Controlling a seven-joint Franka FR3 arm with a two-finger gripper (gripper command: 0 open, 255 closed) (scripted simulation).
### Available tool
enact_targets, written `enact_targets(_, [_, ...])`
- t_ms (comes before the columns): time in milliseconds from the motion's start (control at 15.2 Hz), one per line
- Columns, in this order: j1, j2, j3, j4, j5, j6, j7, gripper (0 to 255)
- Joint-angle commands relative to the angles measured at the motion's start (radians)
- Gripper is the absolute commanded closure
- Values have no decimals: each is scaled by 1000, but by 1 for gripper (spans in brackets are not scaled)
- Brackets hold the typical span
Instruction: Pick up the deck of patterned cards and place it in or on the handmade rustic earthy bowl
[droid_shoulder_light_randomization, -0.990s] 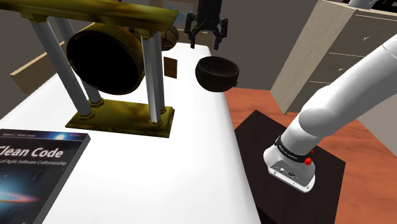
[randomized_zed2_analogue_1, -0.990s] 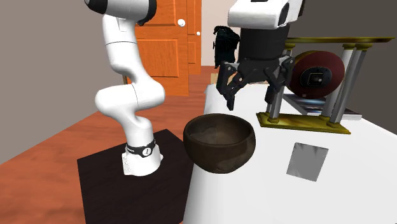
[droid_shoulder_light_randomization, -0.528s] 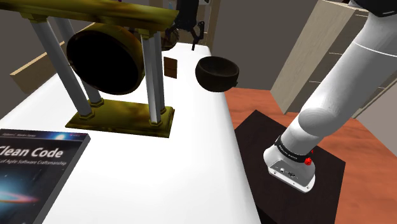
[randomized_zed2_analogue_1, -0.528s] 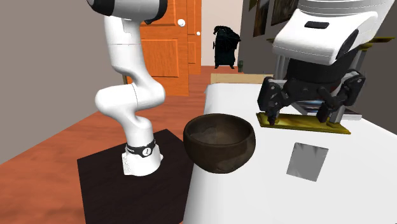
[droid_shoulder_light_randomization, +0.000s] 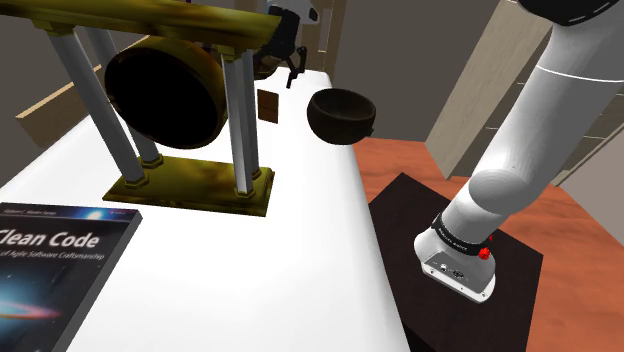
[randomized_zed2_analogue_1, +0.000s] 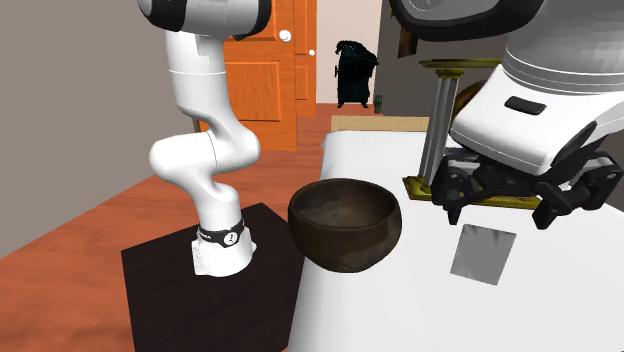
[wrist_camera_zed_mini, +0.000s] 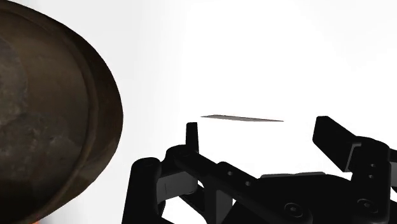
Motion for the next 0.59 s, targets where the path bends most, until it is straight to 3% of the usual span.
enact_targets(0, [6, 1, 5, -24, 3, 28, 1, 0])
enact_targets(528, [10, 1, 8, -42, 6, 48, -1, 0])
